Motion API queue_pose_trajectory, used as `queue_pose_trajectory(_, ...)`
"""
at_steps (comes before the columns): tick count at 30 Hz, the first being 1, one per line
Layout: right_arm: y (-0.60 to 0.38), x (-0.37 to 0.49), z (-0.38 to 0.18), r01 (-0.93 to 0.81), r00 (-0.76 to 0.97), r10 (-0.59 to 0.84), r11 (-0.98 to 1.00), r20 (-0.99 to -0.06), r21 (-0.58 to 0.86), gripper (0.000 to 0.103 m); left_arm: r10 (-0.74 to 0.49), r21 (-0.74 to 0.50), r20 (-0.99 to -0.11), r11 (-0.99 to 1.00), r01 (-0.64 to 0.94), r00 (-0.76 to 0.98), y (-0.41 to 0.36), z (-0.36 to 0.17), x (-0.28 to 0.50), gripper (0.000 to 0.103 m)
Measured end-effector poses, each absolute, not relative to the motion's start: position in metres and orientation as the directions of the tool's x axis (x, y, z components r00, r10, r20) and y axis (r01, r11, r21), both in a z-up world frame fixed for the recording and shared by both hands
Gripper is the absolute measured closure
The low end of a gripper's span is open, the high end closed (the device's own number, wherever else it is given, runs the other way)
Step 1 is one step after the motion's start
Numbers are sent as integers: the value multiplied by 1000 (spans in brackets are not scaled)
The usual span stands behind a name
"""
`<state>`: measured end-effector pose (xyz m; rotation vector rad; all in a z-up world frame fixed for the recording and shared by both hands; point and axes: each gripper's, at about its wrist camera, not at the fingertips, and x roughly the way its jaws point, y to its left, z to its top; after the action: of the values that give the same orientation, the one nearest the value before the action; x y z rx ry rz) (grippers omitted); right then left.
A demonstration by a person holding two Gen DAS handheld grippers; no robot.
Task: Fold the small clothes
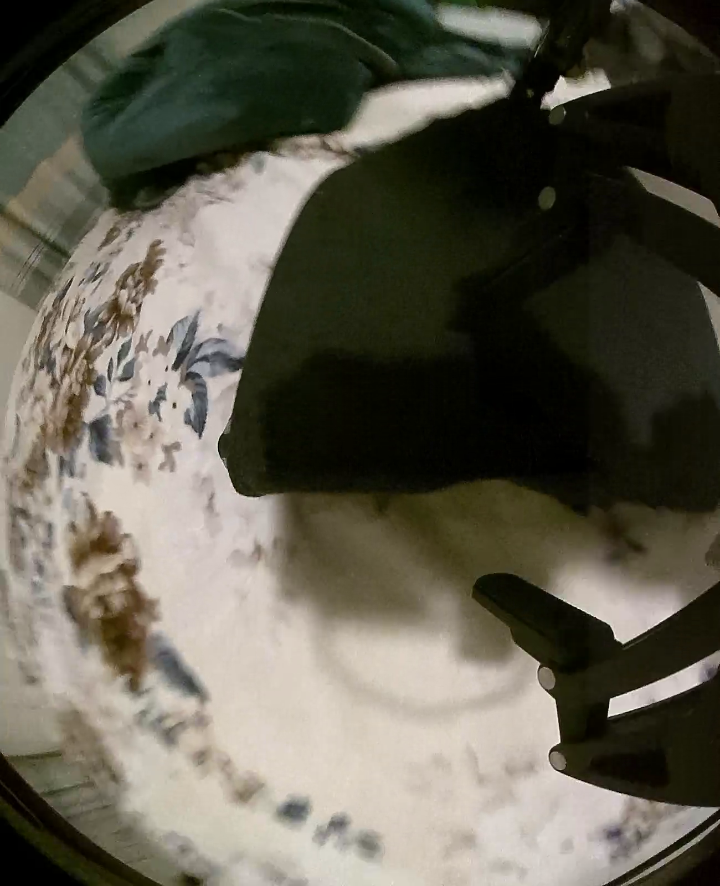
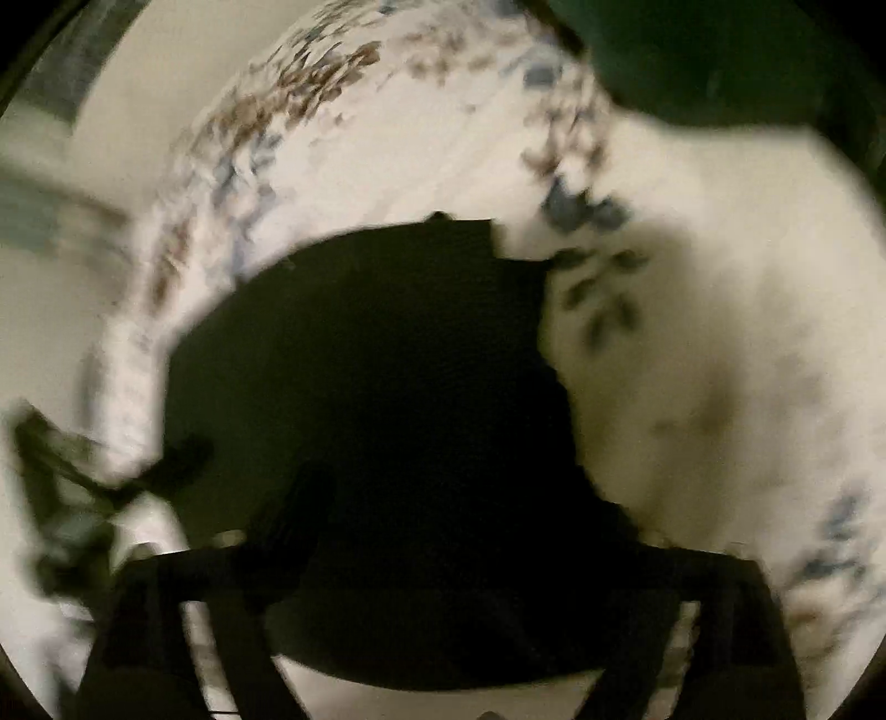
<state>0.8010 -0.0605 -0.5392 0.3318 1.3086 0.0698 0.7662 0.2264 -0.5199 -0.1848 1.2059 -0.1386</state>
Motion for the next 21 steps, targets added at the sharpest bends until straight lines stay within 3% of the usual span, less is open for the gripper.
queue_pose_trajectory(3, -55, 765, -534, 76, 306, 42, 995, -951, 68, 0, -87, -92, -920, 996, 4, 381, 218, -515, 741, 0)
queue_pose_trajectory(6, -48, 727, -519, 64, 333, -58, 997, -941, -39, 0, -22, -27, -921, 1000, -7, 390, 210, -508, 721, 0)
queue_pose_trajectory(14, -46, 640, -444, 138, 433, -156, 985, -888, -106, 0, -24, -31, -902, 999, -8, 432, 183, -444, 640, 0)
queue_pose_trajectory(21, -51, 552, -350, 172, 493, -206, 976, -845, -137, 0, -11, -24, -867, 1000, -20, 498, 166, -355, 557, 0)
